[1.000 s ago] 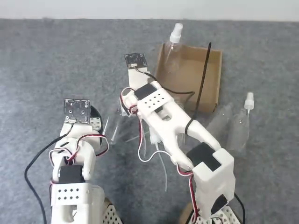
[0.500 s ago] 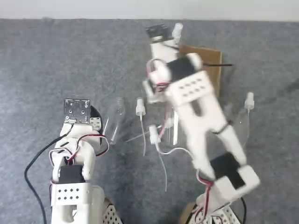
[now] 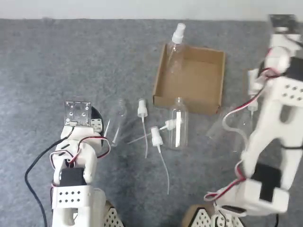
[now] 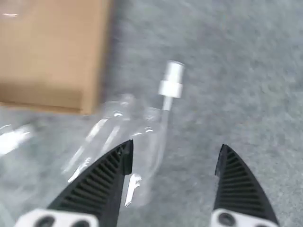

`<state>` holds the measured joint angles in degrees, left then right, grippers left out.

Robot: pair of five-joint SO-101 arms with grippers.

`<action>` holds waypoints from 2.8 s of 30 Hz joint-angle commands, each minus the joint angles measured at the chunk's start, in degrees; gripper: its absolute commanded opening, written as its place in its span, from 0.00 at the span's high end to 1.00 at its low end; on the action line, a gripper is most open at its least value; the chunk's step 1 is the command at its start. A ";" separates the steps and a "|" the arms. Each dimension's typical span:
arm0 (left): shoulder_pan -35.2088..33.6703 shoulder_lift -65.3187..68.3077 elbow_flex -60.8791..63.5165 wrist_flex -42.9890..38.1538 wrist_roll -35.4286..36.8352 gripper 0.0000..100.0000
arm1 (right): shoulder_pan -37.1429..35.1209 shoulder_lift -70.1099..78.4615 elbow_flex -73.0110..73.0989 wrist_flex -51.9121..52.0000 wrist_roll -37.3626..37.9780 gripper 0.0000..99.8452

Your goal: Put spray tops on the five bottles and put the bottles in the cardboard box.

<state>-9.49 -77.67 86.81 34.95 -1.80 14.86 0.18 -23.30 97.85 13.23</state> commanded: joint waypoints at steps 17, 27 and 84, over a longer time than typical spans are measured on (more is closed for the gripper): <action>0.18 0.35 -0.04 -1.67 -0.26 0.96 | 6.20 31.16 -3.43 -25.45 -1.58 0.77; 0.18 0.35 -0.04 -1.67 -0.26 0.96 | 2.77 36.70 -3.43 -27.12 -3.08 0.77; 0.09 0.35 -0.22 -1.67 -0.35 0.96 | -54.11 -7.16 28.22 -28.70 -27.87 0.99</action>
<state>-9.49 -77.58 87.34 34.95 -1.80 -36.31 -7.56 -0.35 80.70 -9.80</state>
